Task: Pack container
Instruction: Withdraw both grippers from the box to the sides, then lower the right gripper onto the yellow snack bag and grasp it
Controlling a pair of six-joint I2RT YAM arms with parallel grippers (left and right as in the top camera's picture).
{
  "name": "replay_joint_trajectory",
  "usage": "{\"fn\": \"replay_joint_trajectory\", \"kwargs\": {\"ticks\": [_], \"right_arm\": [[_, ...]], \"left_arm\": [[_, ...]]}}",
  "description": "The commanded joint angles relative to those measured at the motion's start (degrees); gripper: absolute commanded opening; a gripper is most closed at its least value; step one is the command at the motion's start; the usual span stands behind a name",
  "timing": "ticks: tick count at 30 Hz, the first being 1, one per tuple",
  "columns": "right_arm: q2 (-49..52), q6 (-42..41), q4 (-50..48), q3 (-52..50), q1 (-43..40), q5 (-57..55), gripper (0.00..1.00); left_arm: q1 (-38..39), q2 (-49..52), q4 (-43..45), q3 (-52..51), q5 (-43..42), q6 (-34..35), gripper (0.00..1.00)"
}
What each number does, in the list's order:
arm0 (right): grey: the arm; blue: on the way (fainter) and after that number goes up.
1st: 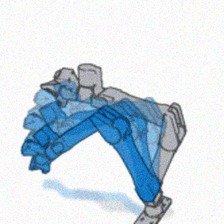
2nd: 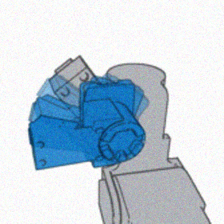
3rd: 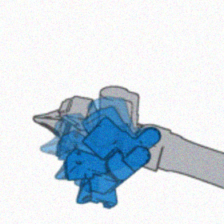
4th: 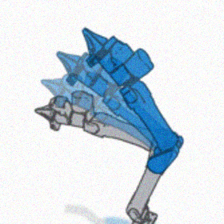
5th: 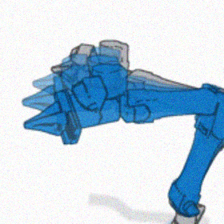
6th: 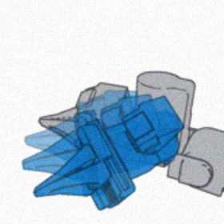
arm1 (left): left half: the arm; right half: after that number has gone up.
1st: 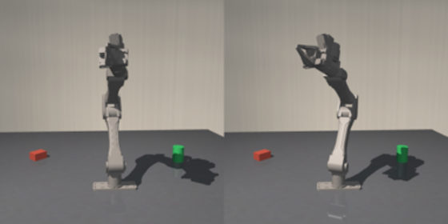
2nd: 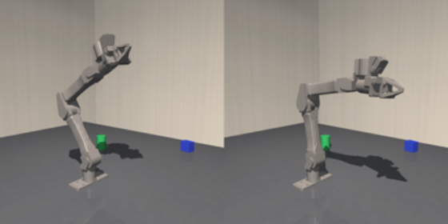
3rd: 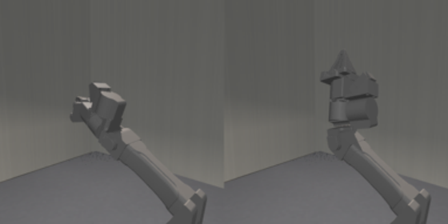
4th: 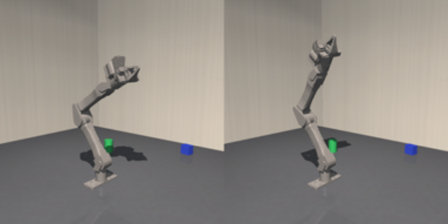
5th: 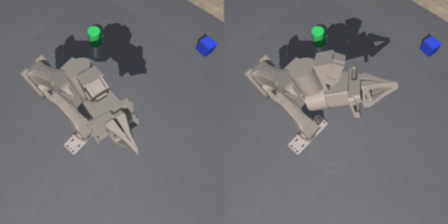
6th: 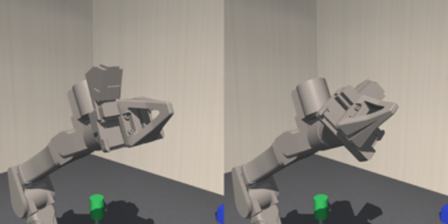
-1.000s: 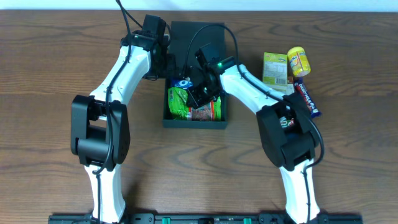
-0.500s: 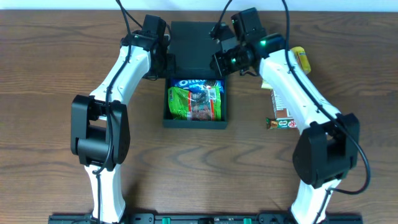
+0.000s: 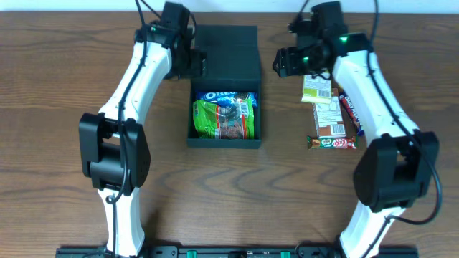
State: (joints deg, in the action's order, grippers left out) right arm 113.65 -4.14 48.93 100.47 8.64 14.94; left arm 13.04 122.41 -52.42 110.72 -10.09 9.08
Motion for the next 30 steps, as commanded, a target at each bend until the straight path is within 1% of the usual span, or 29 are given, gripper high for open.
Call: {"fn": "replay_joint_trajectory", "kwargs": {"ticks": [1,4,7,15,20,22,27,30], "right_arm": [[-3.08,-0.48,1.66,0.09,-1.55,-4.72,0.99],[-2.95,-0.48,3.91,0.09,-1.92,-7.61,0.99],[-2.75,-0.52,4.90,-0.07,-1.70,-11.82,0.99],[-0.52,-0.46,5.77,-0.09,-2.36,-13.00,0.99],[1.51,1.22,6.99,-0.11,-2.34,-19.82,0.99],[2.14,1.03,7.41,-0.13,-2.40,-20.11,0.99],[3.61,-2.84,7.65,-0.13,-3.21,-20.06,0.99],[4.68,-3.34,7.65,-0.13,-3.50,-19.04,0.99]], "left_arm": [[-0.98,-2.58,-0.90,4.76,0.59,-0.52,0.95],[-2.10,-2.73,-0.83,7.37,0.59,-0.52,0.96],[-3.72,-2.73,0.42,7.72,0.55,-0.52,0.96],[-6.21,-2.73,0.63,7.67,-0.46,-1.40,0.95],[-6.32,-2.73,0.68,7.63,-0.46,-1.88,0.95],[-6.32,-2.73,0.68,7.63,-0.46,-2.45,0.95],[-6.32,-2.73,0.81,7.63,-0.46,-2.93,0.95],[-6.32,-2.73,0.94,7.63,-0.46,-2.91,0.96]]}}
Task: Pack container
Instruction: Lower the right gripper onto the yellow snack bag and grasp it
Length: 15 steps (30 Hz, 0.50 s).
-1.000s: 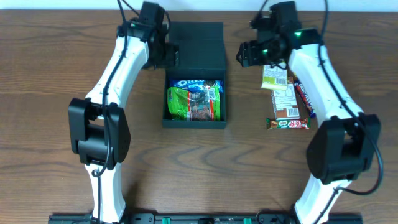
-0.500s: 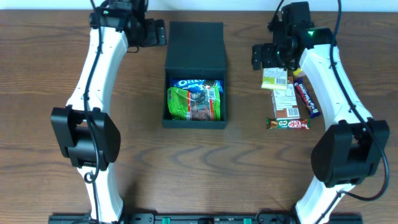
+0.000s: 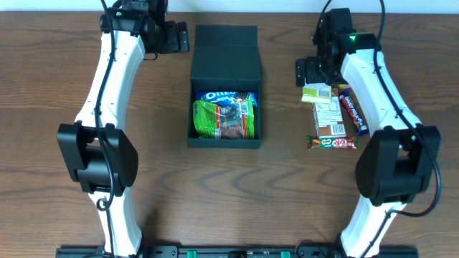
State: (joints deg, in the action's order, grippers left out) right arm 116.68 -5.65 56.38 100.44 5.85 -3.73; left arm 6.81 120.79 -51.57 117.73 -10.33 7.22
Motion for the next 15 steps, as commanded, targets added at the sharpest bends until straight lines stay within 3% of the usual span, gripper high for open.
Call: {"fn": "replay_joint_trajectory", "kwargs": {"ticks": [1,15], "right_arm": [[2.16,-1.84,0.15,-0.11,-0.72,-0.33,0.99],[7.21,-6.27,-3.39,-0.11,-2.38,-0.94,0.99]], "left_arm": [[-0.09,-1.11,0.09,0.61,-0.22,-1.05,0.95],[-0.09,-1.11,-0.04,0.61,-0.24,-1.05,0.95]]}}
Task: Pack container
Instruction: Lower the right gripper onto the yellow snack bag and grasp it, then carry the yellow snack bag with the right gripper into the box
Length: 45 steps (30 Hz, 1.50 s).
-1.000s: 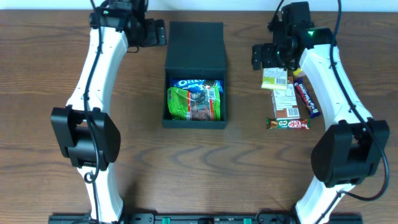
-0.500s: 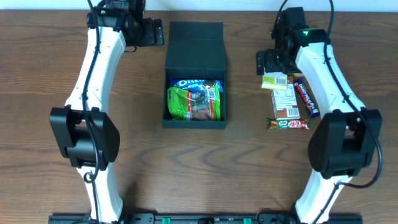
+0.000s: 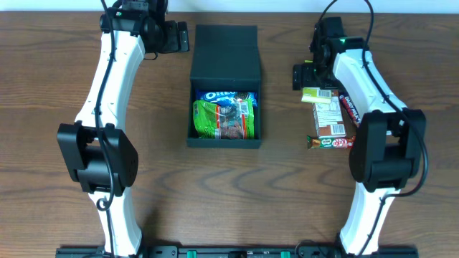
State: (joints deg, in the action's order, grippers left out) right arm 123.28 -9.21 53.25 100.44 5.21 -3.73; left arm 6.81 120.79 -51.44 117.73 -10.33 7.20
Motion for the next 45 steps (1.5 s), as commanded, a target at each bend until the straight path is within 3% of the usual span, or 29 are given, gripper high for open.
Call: {"fn": "replay_joint_trajectory", "kwargs": {"ticks": [1,11,29,35,45], "right_arm": [[0.70,-3.02,-0.33,-0.11,-2.08,-0.70,0.99],[2.40,-2.95,-0.35,-0.11,-2.71,5.73,0.99],[3.98,-2.71,-0.09,-0.11,-2.45,5.68,0.99],[4.07,-2.29,-0.09,-0.11,-2.45,5.68,0.86],[4.04,-2.32,0.15,0.07,-2.45,5.70,0.72]], "left_arm": [[-0.09,-1.11,-0.20,0.61,-0.24,-1.01,0.95],[-0.09,-1.11,-0.11,0.61,-0.24,-1.01,0.95],[-0.09,-1.11,0.28,0.61,-0.24,-1.01,0.95],[-0.09,-1.11,0.28,0.61,-0.24,-1.01,0.95],[-0.09,-1.11,0.33,0.61,-0.22,-1.01,0.95]]}}
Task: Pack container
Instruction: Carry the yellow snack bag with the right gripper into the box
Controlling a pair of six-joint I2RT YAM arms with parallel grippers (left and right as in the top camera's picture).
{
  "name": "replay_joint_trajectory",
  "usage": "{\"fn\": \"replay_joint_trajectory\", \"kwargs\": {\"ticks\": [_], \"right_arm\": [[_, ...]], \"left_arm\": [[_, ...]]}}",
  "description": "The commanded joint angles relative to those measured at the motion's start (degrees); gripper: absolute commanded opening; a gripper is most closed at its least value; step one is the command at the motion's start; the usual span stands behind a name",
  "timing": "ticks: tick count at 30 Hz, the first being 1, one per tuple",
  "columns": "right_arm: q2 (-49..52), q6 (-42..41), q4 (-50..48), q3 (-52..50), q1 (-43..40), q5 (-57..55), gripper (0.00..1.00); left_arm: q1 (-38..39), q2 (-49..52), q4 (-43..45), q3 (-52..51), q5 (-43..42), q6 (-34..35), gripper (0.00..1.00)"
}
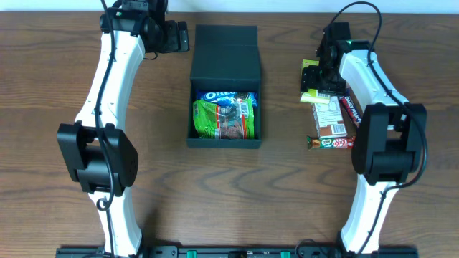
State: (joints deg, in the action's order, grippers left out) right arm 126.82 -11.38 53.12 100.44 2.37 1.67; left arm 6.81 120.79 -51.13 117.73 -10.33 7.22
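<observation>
The dark box (199, 140) stands at the middle of the table with its lid (224, 54) folded open to the far side. Inside lie an Oreo pack (215, 95) and a green snack bag (222, 119). To the right is a pile of snacks: a light green packet (318, 93), a brown carton (330, 119), a dark bar (354, 115) and a red-and-green bar (332, 142). My right gripper (310, 76) is down at the far end of the light green packet; its jaws are hidden by the wrist. My left gripper (181, 37) hovers left of the lid, holding nothing.
Both white arms reach in from the near edge, one along each side of the box. Bare wooden tabletop (229, 193) lies between the box and the near edge. The table's far edge runs just behind the lid.
My right gripper has shifted a little to the right and now sits over the far end of the light green packet. The left arm and the box contents have not moved.
At first my left gripper was at the lid's left side and my right gripper was right of the lid. Then the left gripper was back at the far left and stayed there. The right gripper stood by the snack pile, and is now on the light green packet.
</observation>
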Motion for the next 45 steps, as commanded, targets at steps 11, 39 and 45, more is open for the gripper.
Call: {"fn": "replay_joint_trajectory", "kwargs": {"ticks": [11,39,45], "right_arm": [[0.35,-0.15,3.96,5.55,0.39,0.28,0.67],[-3.87,-4.74,29.29,24.57,18.18,4.85,0.55],[-10.62,-5.03,28.35,17.14,20.41,4.39,0.56]], "left_arm": [[-0.09,-1.11,0.35,0.61,-0.22,-1.05,0.95],[-5.31,-1.11,-0.92,0.61,-3.32,-4.44,0.95],[-6.56,-1.11,-0.92,0.61,-3.41,-5.57,0.95]]}}
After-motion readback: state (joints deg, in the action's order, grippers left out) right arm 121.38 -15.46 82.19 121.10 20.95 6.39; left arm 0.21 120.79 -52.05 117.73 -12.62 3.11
